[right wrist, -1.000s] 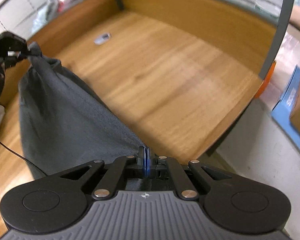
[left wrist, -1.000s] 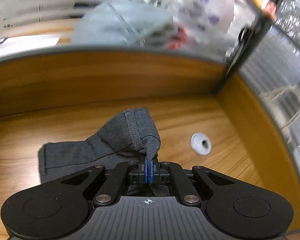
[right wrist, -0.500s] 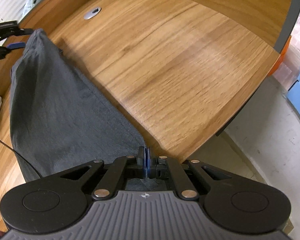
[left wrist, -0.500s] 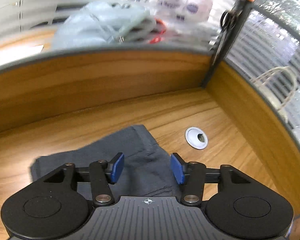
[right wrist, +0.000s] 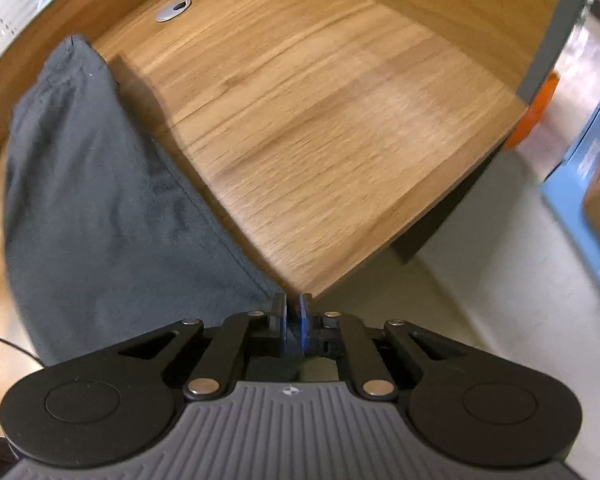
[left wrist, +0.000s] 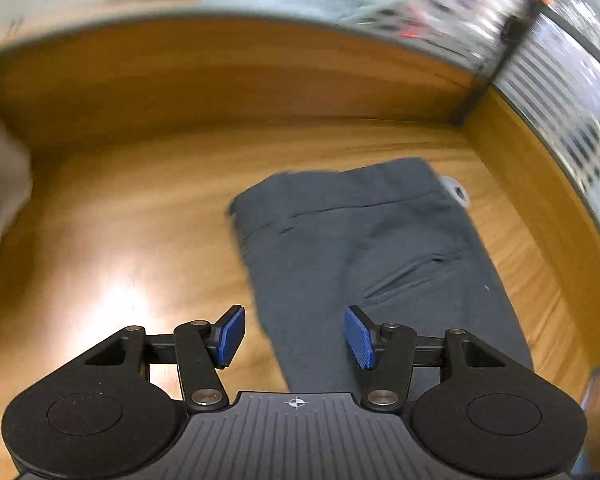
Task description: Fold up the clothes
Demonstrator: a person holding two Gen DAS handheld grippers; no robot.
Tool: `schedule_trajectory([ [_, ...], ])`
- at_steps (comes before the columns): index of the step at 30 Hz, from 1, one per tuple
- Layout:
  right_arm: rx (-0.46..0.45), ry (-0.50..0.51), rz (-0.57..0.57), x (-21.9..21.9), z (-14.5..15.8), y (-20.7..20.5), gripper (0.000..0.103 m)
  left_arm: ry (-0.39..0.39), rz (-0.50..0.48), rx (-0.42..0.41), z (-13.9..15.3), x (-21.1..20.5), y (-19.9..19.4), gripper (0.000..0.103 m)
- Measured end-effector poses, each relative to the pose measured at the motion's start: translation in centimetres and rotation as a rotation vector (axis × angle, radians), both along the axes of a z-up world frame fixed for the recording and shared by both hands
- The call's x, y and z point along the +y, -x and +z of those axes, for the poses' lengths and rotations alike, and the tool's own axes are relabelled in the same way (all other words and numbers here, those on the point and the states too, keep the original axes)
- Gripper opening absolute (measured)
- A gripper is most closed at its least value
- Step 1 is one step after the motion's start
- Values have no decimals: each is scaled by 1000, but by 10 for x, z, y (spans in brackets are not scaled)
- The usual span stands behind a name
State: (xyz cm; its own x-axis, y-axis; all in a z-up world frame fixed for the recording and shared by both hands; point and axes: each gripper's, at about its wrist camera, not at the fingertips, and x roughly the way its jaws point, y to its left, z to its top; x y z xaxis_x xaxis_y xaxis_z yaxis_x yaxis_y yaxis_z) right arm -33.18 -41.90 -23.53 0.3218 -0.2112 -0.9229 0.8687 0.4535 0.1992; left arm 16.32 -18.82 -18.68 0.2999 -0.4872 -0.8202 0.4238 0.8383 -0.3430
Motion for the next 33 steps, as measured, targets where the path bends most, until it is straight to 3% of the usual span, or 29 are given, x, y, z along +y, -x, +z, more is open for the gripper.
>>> schedule_trajectory([
  [4, -40, 112, 28, 7, 15, -8, 27, 53, 65, 91, -15, 2, -6, 59],
  [8, -98, 144, 86, 13, 18, -23, 50, 52, 52, 109, -20, -10, -2, 59],
  [13, -43, 158, 197, 10, 7, -39, 51, 42, 41, 100, -23, -21, 14, 59],
  [18, 3, 165, 299, 10, -1, -51, 49, 69, -21, 72, -19, -16, 49, 60],
  [24, 45, 187, 419, 14, -6, -68, 27, -31, -68, 68, -35, -21, 78, 58],
  [28, 56, 202, 438, 17, -4, -77, 13, -59, -104, 34, -36, -32, 85, 23],
  [31, 82, 225, 455, 19, -3, -86, 9, -60, -76, 25, -36, -37, 83, 12],
  [33, 95, 233, 456, 19, -3, -92, 8, -53, -57, 20, -38, -38, 80, 11],
])
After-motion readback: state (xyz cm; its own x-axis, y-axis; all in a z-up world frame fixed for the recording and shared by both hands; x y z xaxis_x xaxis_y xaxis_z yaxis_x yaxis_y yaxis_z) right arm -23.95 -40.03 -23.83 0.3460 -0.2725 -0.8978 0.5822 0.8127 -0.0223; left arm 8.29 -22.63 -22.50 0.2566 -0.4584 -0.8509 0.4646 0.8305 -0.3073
